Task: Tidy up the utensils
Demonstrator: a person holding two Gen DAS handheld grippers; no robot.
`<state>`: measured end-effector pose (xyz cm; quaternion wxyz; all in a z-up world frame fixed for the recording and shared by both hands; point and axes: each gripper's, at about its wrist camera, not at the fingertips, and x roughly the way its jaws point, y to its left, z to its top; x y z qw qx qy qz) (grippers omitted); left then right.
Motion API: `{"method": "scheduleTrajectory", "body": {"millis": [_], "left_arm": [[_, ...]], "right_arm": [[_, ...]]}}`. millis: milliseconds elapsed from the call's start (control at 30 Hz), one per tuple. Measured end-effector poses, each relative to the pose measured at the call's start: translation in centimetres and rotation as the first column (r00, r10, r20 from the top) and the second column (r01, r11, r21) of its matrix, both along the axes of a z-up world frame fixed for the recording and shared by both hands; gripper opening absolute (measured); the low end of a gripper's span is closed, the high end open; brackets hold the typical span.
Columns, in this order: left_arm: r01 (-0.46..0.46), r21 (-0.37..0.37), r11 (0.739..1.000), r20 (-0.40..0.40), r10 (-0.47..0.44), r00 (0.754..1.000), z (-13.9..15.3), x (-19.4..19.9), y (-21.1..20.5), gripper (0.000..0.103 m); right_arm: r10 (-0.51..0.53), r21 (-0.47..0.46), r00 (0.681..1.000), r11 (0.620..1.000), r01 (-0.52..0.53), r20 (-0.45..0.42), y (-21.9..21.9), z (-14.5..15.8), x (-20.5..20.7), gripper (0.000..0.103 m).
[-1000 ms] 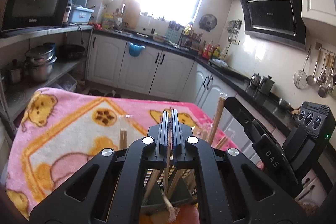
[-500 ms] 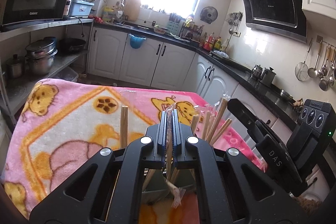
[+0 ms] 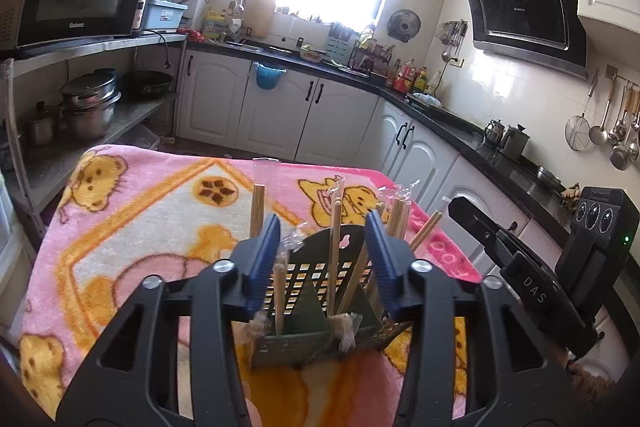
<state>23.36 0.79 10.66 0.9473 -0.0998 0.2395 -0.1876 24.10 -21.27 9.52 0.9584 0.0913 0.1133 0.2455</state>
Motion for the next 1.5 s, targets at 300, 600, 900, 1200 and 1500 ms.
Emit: {"method": "scheduleTrajectory", "body": {"millis": [300, 600, 900, 1200, 1500], "left_arm": [[-0.038, -0.004, 0.999, 0.012, 0.038, 0.999, 0.6, -2.2, 1.1, 0.075], [-0.094, 0.007, 0.996, 0.015, 0.094, 0.995, 0.8, -4.4, 1.9, 0.092], [-0.14, 0.033, 0.99, 0.012, 0.14, 0.99, 0.1, -6.5, 1.8, 0.092], [-0.174, 0.046, 0.984, 0.018, 0.174, 0.985, -1.1, -8.3, 1.6, 0.092], [-0.173, 0.059, 0.983, -0.007, 0.173, 0.985, -2.9, -9.4, 1.4, 0.092]], "right_arm": [[0.006, -0.041, 0.998, 0.999, -0.008, -0.063, 0.1, -0.2, -1.8, 0.029], [0.002, -0.059, 0.997, 0.998, -0.007, -0.078, -0.2, -0.3, -4.0, 0.054], [-0.029, -0.084, 0.998, 0.996, 0.024, -0.052, -0.6, -0.4, -6.1, 0.072], [-0.043, -0.102, 0.998, 0.994, 0.038, -0.05, -0.7, -0.9, -7.9, 0.087], [-0.051, -0.133, 0.996, 0.99, 0.04, -0.078, -0.6, -2.5, -9.6, 0.092]]}}
